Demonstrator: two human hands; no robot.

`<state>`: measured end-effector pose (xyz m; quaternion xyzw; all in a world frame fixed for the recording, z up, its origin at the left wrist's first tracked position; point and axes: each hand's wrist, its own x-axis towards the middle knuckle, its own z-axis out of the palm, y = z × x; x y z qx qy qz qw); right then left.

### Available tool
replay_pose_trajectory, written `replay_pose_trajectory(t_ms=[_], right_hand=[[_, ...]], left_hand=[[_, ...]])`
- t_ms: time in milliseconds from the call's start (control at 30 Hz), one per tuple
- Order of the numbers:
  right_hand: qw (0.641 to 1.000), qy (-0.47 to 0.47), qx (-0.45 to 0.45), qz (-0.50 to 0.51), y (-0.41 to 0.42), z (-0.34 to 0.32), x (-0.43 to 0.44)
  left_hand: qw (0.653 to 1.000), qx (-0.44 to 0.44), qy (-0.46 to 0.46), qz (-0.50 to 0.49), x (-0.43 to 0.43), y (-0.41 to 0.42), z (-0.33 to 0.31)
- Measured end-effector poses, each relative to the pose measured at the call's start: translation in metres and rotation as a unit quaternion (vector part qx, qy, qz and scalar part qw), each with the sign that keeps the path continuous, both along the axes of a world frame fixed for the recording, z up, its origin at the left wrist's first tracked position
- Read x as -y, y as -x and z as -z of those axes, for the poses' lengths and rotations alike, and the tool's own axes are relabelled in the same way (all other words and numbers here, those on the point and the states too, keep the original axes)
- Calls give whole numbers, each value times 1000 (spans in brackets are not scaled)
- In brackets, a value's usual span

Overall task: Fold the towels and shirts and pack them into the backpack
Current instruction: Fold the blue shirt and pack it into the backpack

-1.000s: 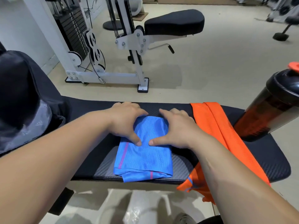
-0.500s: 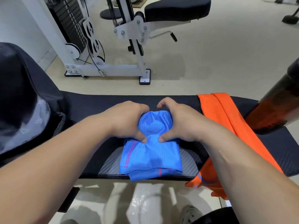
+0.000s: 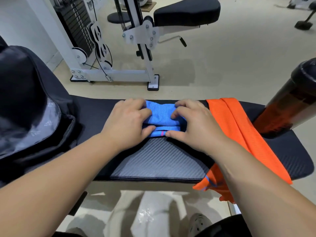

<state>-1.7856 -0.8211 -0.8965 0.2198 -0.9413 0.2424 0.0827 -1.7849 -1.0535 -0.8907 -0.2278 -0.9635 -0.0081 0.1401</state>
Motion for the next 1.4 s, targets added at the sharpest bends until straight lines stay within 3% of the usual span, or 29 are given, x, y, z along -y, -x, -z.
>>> replay_pose_trajectory(t_ms=[133,267,400,567,633,733,800,933,1067,1233,1400], right_hand=[[1000,15,19,-21,-10,2,1],[999,15,15,42,-14,1,13],[993,-101,65,-3,-15,8,22],[981,-152,119,-35,-20,14,24],[974,-163,148,-45,-24,9,24],[983,-99,150,-25,-25,0,23],[993,-26,114,10,-23,-2,22],[997,14,35,73,-15,7,26],[985,-97,133,48,-12,20,35],[991,-43,120,35,-25,20,27],[992,3,127,19,-35,10,28]], left_hand=[[999,25,-32,36,17,-17,16],[997,29,-71,26,23,-26,25],[997,37,-59,30,21,-32,24],[997,-13,-67,-33,7,-26,-2],[996,33,-65,-46,-4,-17,-6],[983,169,-32,-70,-7,-6,12],[974,214,-37,-69,-2,-3,24],[974,217,-48,-51,4,-3,30],[971,225,-63,-55,5,-13,32],[963,244,-55,-97,7,-47,26],[970,232,-32,-67,11,-72,8]])
